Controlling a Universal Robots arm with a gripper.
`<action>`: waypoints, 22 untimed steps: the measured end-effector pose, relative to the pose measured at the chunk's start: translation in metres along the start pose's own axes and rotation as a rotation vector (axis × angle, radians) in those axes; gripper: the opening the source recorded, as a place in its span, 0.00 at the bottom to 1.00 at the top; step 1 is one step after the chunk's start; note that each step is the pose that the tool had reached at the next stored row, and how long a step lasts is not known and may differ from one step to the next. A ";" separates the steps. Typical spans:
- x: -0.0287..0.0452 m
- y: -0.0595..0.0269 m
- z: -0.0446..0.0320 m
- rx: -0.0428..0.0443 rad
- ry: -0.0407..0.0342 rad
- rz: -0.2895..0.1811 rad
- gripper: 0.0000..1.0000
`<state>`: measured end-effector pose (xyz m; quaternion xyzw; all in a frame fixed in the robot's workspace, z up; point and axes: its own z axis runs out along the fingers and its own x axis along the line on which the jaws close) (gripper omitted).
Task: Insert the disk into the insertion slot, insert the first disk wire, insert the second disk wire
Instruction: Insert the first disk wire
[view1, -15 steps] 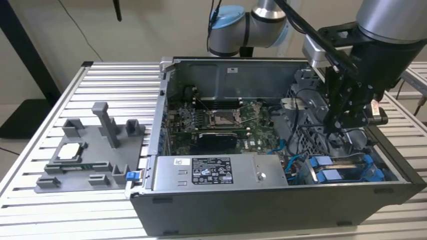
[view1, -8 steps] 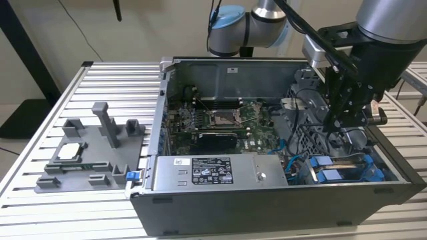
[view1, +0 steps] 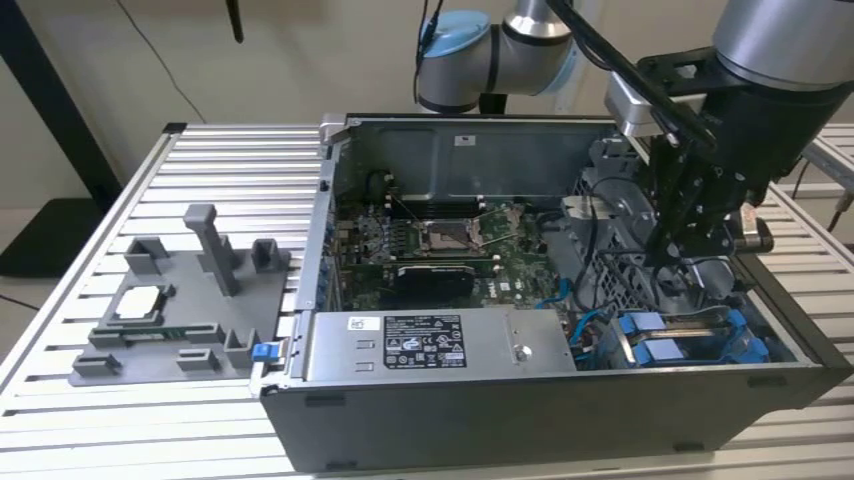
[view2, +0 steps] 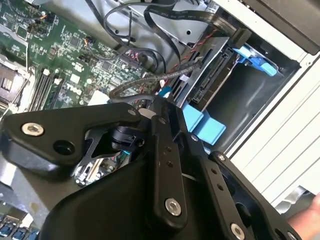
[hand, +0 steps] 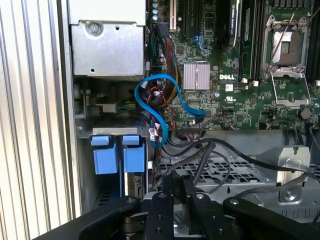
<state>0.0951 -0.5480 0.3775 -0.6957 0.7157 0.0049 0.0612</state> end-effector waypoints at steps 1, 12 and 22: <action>0.0007 -0.0005 0.0005 -0.0029 0.0005 0.000 0.00; 0.0154 -0.0136 0.0084 -0.0263 0.0012 0.002 0.00; 0.0319 -0.0275 0.0145 -0.0504 0.0019 0.005 0.00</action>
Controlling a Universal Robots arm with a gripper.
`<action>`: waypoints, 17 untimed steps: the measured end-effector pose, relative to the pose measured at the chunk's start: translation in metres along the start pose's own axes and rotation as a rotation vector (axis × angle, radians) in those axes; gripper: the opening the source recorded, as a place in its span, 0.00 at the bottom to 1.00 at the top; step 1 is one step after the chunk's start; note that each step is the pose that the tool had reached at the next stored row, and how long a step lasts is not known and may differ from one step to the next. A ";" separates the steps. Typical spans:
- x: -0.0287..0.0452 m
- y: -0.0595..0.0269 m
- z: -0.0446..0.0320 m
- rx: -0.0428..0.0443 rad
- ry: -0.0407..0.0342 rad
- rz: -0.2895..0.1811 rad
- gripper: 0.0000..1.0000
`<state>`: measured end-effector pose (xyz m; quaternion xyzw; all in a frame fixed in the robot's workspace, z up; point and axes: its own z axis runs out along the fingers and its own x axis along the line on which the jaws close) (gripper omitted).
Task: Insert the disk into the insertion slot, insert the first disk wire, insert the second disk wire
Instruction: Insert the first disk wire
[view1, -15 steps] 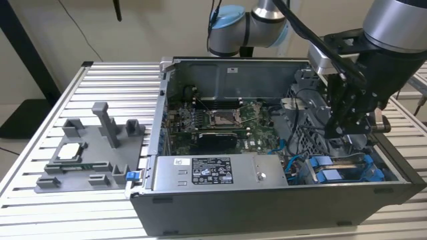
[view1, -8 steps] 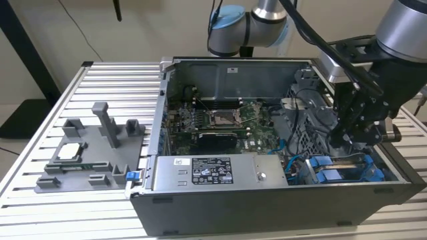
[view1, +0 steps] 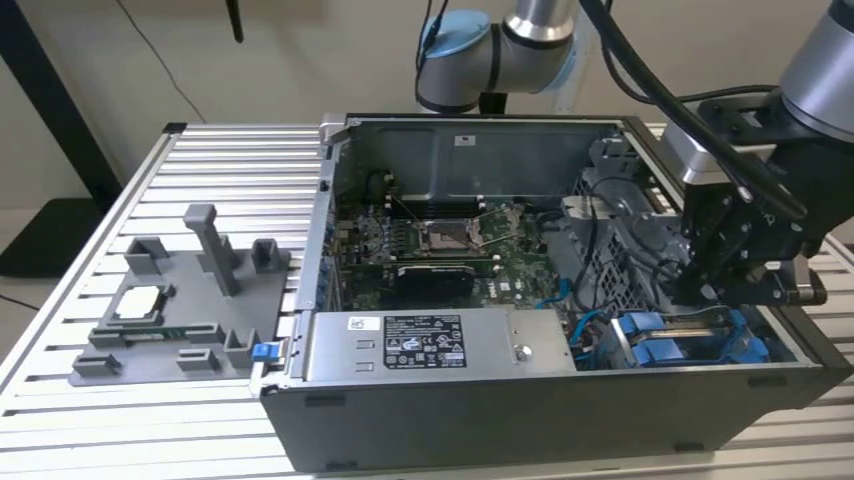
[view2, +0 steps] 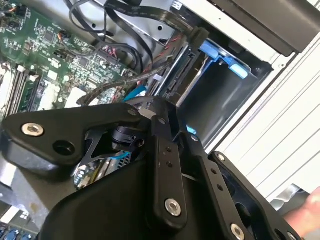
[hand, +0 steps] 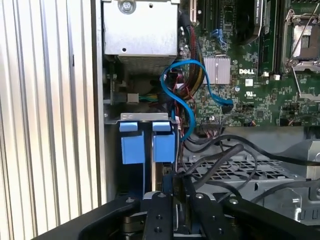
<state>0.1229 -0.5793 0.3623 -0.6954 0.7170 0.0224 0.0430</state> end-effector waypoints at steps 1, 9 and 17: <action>0.0006 -0.0004 0.0004 -0.0010 -0.0001 0.000 0.00; 0.0009 -0.0008 0.0026 -0.0015 -0.0001 0.000 0.00; 0.0011 -0.0109 0.0077 -0.0015 0.0000 0.000 0.00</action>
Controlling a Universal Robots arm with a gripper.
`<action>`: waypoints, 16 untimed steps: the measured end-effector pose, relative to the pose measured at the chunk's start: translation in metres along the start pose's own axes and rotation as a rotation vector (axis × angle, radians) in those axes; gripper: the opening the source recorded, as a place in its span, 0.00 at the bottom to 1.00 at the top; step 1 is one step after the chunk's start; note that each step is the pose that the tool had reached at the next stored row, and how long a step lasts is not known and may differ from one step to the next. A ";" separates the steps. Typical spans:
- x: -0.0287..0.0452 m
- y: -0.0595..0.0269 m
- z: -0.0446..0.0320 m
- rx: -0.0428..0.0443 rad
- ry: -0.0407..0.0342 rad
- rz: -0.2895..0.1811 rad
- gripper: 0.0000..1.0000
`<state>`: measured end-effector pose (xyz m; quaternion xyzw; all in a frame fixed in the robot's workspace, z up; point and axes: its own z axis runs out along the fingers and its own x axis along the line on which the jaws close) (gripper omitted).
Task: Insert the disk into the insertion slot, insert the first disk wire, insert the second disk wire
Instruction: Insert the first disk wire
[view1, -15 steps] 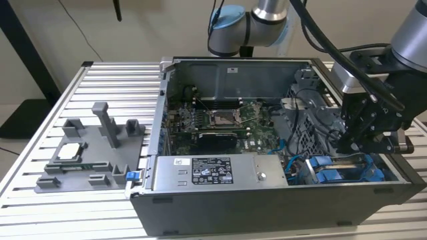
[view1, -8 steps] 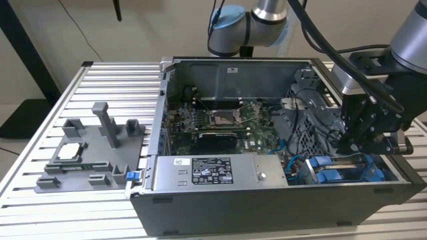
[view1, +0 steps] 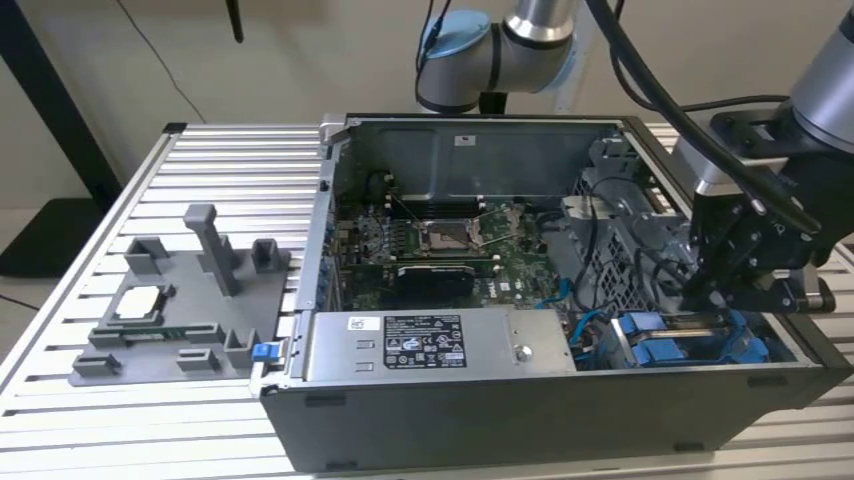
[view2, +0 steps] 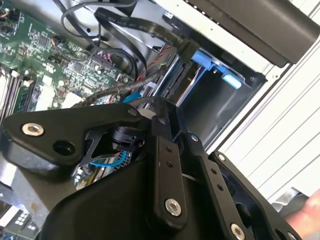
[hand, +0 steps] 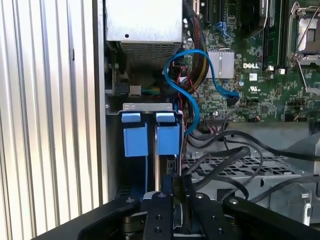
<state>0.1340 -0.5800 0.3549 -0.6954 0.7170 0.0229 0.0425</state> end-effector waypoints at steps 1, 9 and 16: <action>0.0000 -0.0012 0.0004 0.0000 -0.0002 0.000 0.00; 0.0000 -0.0031 0.0006 0.0000 0.0001 0.000 0.00; 0.0002 -0.0033 0.0018 0.0006 0.0000 0.000 0.00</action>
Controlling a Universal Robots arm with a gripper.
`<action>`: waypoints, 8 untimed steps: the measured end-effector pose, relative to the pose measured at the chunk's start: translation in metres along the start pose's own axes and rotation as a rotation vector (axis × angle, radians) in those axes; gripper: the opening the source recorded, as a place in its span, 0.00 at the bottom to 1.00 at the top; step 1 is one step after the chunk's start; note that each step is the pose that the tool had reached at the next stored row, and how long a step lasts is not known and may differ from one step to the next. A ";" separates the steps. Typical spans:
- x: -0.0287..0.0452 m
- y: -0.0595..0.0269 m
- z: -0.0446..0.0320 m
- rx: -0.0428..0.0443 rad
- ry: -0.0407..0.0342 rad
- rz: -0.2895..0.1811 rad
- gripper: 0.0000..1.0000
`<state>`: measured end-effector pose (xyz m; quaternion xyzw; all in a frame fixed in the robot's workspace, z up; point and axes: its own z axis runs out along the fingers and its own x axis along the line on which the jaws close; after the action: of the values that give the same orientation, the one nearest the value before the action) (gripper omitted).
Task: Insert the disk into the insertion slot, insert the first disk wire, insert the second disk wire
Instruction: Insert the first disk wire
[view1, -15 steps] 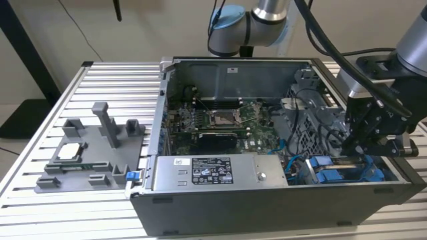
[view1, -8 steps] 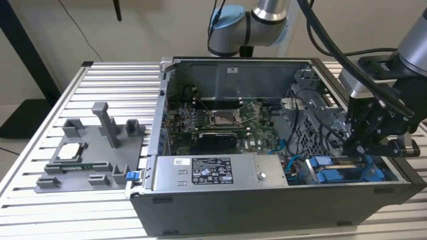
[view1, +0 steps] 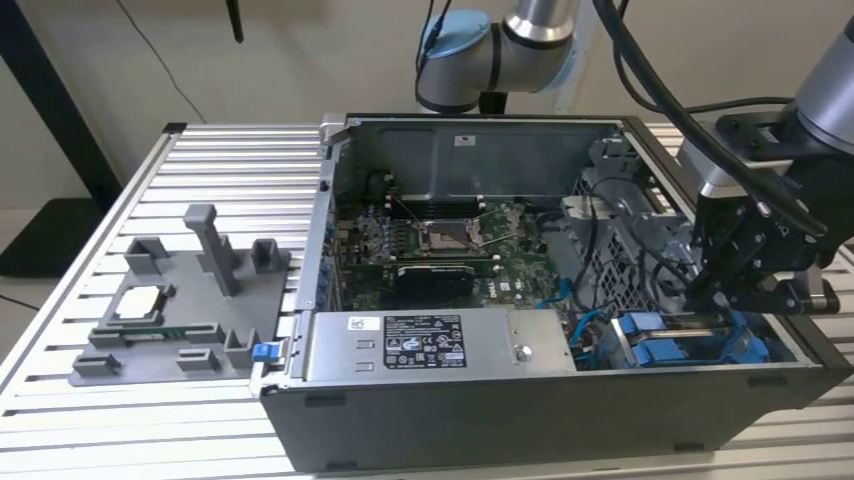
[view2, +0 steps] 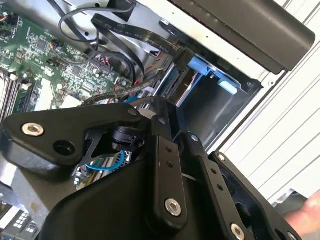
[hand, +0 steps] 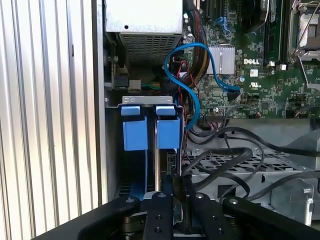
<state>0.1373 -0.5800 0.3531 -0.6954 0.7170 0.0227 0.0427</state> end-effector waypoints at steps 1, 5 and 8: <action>0.0000 -0.0003 0.0007 0.0000 0.0000 0.000 0.00; 0.0001 -0.0041 0.0027 0.0001 0.0002 0.000 0.00; 0.0002 -0.0076 0.0048 0.0001 0.0001 0.000 0.00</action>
<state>0.1451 -0.5800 0.3485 -0.6954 0.7170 0.0226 0.0427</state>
